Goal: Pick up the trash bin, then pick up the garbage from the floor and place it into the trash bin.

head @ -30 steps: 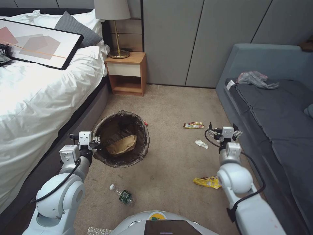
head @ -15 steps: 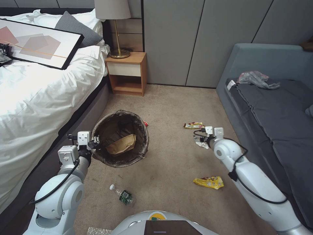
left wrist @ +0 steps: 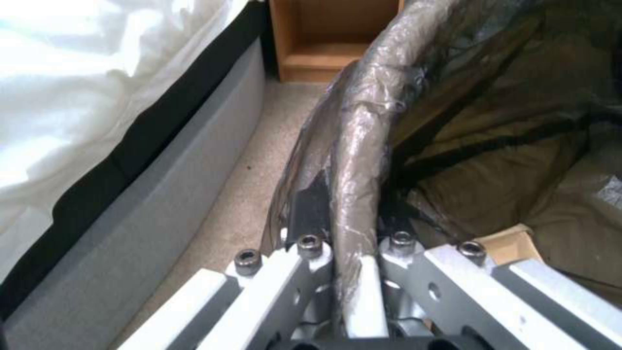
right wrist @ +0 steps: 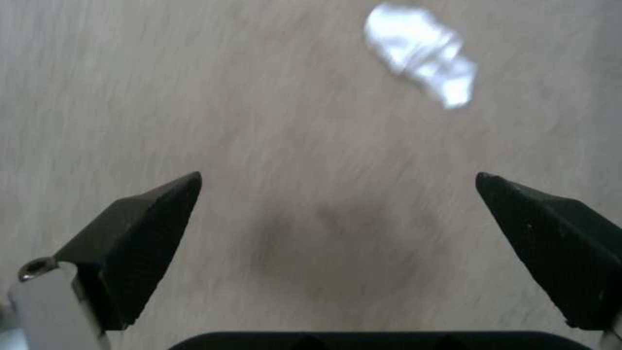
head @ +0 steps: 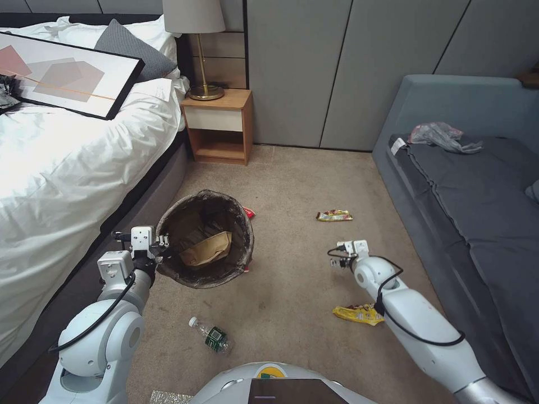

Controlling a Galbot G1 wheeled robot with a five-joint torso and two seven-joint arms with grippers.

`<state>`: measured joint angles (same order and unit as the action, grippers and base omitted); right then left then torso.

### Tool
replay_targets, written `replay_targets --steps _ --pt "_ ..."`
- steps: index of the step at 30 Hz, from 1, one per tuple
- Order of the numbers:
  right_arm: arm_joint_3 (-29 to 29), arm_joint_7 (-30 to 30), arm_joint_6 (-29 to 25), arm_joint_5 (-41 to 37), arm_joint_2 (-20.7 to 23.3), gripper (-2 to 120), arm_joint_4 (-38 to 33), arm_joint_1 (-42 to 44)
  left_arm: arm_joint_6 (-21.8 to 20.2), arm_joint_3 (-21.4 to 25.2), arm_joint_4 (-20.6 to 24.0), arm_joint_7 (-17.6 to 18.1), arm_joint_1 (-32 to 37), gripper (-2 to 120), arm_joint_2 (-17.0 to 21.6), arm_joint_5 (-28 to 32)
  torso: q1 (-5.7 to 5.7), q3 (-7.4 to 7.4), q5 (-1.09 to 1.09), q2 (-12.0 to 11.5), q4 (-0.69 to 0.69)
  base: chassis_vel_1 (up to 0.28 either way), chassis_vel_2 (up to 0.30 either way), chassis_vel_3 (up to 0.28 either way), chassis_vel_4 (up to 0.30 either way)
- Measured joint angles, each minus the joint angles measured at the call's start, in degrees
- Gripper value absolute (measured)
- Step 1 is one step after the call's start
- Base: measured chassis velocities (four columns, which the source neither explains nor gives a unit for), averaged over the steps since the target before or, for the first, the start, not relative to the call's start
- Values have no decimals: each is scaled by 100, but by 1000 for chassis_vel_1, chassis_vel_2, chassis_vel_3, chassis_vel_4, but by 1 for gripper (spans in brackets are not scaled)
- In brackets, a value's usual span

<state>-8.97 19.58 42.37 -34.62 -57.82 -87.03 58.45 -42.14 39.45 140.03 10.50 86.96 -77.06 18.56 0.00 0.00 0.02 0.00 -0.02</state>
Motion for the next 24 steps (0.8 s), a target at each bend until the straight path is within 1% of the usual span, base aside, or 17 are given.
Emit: replay_targets --steps 2,6,18,24 --pt "44 -15 -5 154 -6 100 -259 261 0 4 -18 -5 -12 0 18 -1 0 0 -2 0 0 0 0 0 0" --pt "117 -10 -9 253 27 100 -539 533 0 -3 -46 -8 -23 0 16 -1 0 -1 -2 0 2 0 0 0 0" --pt "245 34 -19 497 148 100 -955 1015 0 -23 -74 -29 -34 0 -4 -6 0 -1 -2 0 2 0 0 0 0" --pt "212 51 -20 629 128 100 -1008 1204 0 -47 -74 -32 -21 0 -38 -35 0 -1 -2 0 2 0 0 0 0"
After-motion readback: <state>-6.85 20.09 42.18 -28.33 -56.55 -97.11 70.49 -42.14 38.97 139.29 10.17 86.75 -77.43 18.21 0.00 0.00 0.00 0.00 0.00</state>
